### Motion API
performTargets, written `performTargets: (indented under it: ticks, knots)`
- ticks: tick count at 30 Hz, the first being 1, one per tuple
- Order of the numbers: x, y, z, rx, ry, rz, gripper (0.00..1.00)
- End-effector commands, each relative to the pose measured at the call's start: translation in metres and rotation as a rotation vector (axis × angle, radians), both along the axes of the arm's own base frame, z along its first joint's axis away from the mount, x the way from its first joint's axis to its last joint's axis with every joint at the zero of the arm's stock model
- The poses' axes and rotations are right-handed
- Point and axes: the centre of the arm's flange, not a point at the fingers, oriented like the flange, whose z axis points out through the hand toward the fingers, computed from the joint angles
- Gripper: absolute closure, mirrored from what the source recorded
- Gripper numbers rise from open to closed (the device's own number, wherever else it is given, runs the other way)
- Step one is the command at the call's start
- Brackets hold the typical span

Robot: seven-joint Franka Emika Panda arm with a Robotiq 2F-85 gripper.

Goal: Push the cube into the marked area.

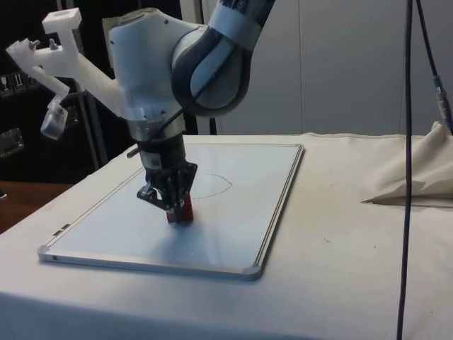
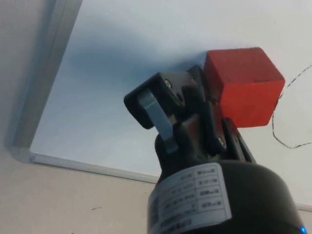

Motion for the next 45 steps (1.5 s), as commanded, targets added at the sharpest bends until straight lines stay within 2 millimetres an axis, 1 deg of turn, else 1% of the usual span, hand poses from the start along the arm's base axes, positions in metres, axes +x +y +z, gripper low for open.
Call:
performTargets:
  ticks: [1,3,5,11,13,14,21,39,40,45]
  knots:
    - [0.002,0.000,0.000,-0.010,-0.006,-0.009,1.00]
    - [0.001,0.000,0.000,-0.002,-0.003,-0.004,1.00]
    - [0.005,0.001,0.002,-0.017,-0.019,-0.028,1.00]
    - [0.008,-0.001,0.004,-0.030,-0.037,-0.060,1.00]
    - [0.006,0.000,0.004,-0.020,-0.034,-0.057,1.00]
    - [0.009,-0.002,0.003,-0.035,-0.040,-0.069,1.00]
    - [0.009,-0.005,0.001,-0.049,-0.050,-0.092,1.00]
    - [0.011,-0.012,-0.001,-0.159,-0.110,-0.167,1.00]
    - [0.009,-0.012,-0.002,-0.143,-0.100,-0.158,1.00]
    - [0.011,-0.017,-0.001,-0.195,-0.120,-0.185,1.00]
